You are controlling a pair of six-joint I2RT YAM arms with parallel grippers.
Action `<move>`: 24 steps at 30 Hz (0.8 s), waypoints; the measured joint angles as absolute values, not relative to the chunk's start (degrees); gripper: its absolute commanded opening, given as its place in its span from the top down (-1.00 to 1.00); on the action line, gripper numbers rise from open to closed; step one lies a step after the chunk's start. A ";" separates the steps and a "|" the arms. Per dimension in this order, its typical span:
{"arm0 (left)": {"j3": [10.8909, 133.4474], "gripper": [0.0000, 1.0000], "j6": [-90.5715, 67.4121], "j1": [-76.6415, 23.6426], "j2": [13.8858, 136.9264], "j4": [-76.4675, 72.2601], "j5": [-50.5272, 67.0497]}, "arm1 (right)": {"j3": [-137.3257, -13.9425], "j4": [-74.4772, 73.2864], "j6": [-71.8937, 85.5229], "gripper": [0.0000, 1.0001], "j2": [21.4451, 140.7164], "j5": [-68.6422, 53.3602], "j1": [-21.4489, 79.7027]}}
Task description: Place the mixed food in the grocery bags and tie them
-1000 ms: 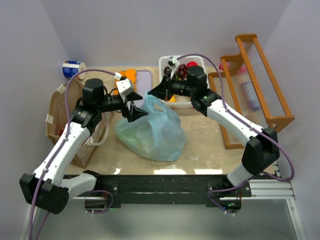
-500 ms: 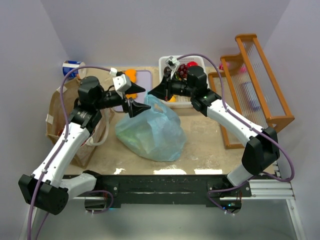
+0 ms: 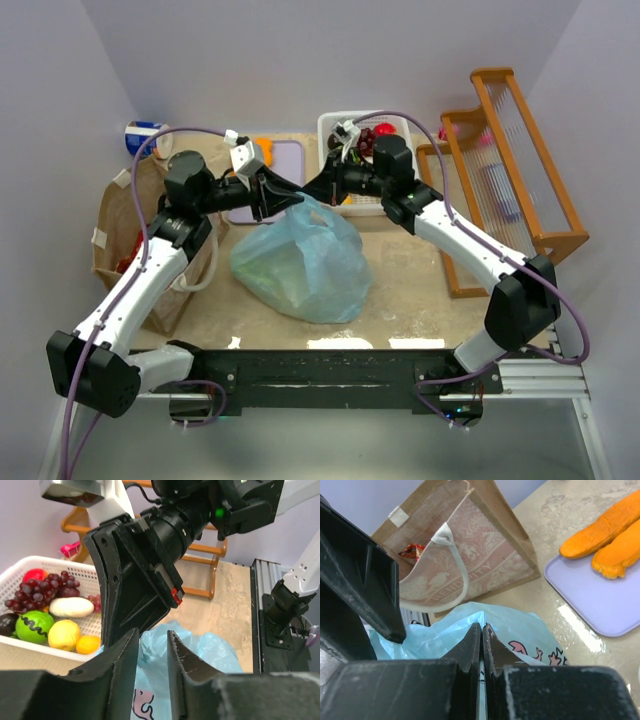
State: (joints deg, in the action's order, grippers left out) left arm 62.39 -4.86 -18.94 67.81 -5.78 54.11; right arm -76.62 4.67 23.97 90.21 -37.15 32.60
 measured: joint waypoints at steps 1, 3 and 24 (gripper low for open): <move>62.00 0.73 -4.97 -18.96 67.81 -5.63 54.22 | -76.27 4.29 23.90 1.00 90.02 -36.84 32.62; 61.30 1.00 -4.89 -18.96 67.81 -5.30 54.50 | -75.57 3.62 23.77 1.00 89.54 -36.16 32.60; 61.43 1.00 -7.99 -19.16 70.50 1.85 42.04 | -66.00 7.01 18.83 0.67 77.06 -29.47 35.66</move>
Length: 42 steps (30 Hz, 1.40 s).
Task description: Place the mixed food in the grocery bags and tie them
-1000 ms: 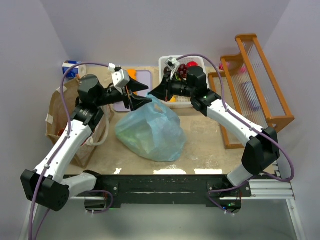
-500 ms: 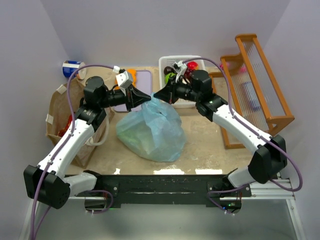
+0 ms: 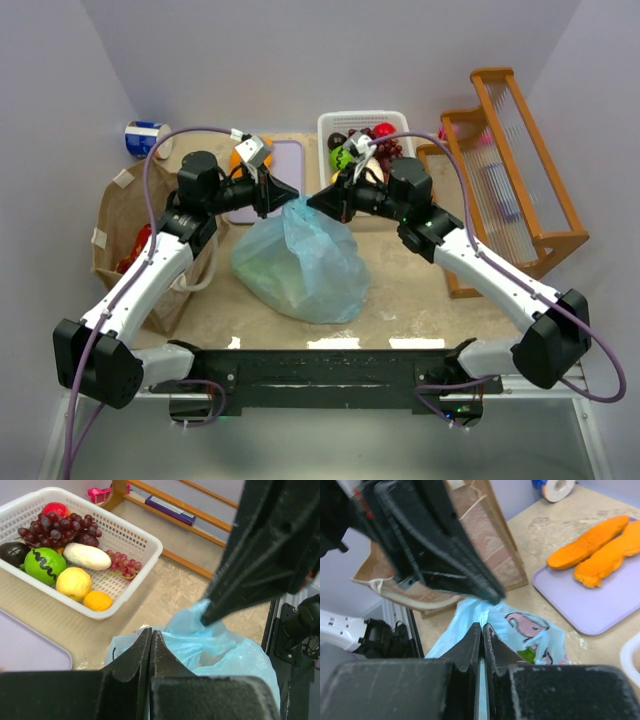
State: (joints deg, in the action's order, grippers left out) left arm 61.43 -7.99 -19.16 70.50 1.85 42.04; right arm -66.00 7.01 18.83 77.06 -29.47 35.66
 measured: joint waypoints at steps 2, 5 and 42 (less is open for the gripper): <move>61.43 1.00 -9.04 -19.16 70.50 1.48 40.93 | -65.67 7.07 17.74 0.44 76.73 -29.43 37.28; 61.43 1.00 -10.13 -19.16 70.50 0.91 39.75 | -64.42 7.25 15.92 0.28 75.40 -29.47 38.72; 61.36 1.00 -11.53 -19.16 70.50 0.51 37.08 | -63.31 3.81 0.75 -0.28 77.43 -8.40 47.62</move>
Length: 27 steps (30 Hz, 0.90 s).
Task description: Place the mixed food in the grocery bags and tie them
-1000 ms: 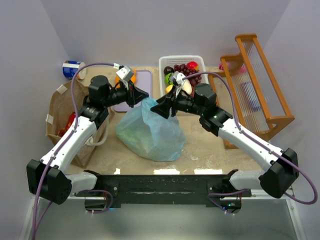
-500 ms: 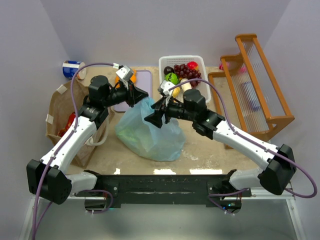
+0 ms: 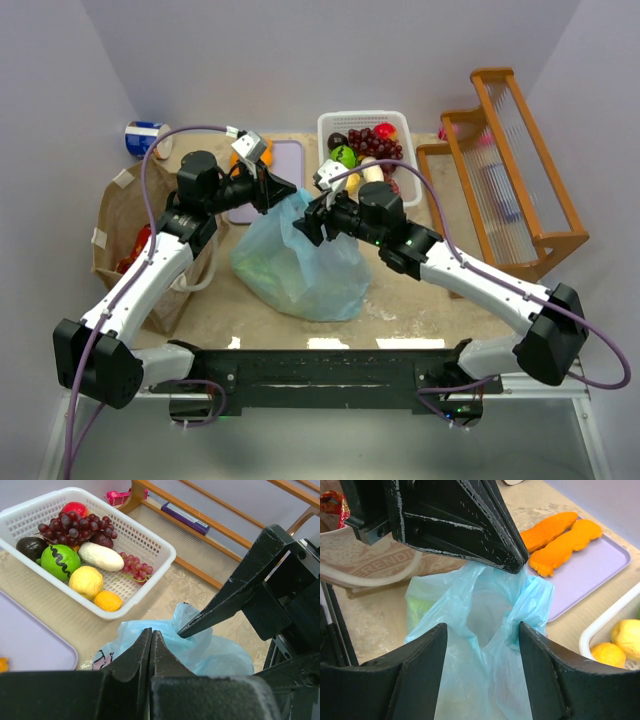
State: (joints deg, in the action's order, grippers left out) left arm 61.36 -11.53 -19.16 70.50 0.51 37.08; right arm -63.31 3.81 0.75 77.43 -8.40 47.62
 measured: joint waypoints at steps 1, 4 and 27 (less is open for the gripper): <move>61.36 1.00 -11.53 -19.16 70.50 0.51 37.08 | -63.31 3.99 0.47 -0.29 77.52 -8.27 47.62; 61.34 1.00 -11.51 -19.16 70.50 0.51 37.06 | -63.44 4.62 -0.38 -0.37 78.48 -8.62 47.62; 59.86 1.00 -11.62 -19.16 69.30 -0.99 35.90 | -65.17 12.84 2.63 0.59 85.71 -13.82 47.62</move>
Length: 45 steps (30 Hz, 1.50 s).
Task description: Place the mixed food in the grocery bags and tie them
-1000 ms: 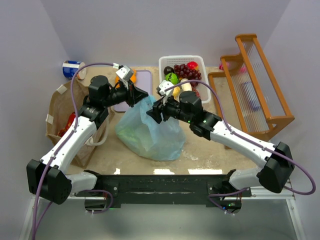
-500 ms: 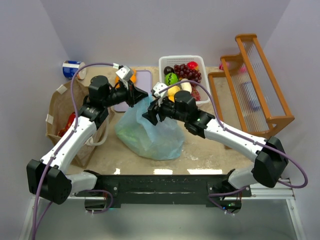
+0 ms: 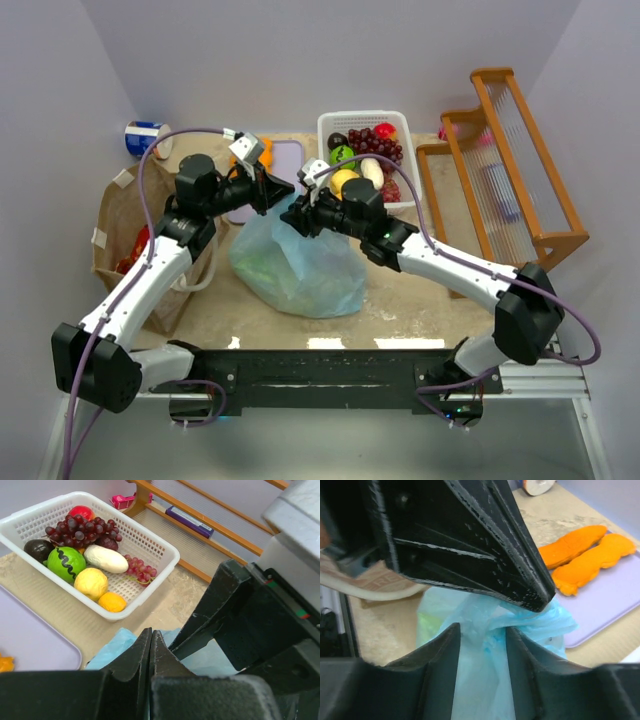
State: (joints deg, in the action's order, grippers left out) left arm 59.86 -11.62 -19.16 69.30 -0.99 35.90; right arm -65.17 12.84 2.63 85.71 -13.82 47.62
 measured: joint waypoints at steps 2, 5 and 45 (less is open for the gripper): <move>59.72 1.00 -11.62 -19.16 69.12 -1.10 35.73 | -65.60 12.82 3.03 0.91 86.67 -12.99 47.62; 59.44 1.00 -11.46 -18.92 68.66 -1.08 35.35 | -65.80 12.45 2.98 1.00 86.87 -12.47 47.62; 60.80 -1.00 -1.17 -13.89 69.23 1.50 58.19 | -83.24 -28.97 -18.63 1.00 78.15 -30.39 39.31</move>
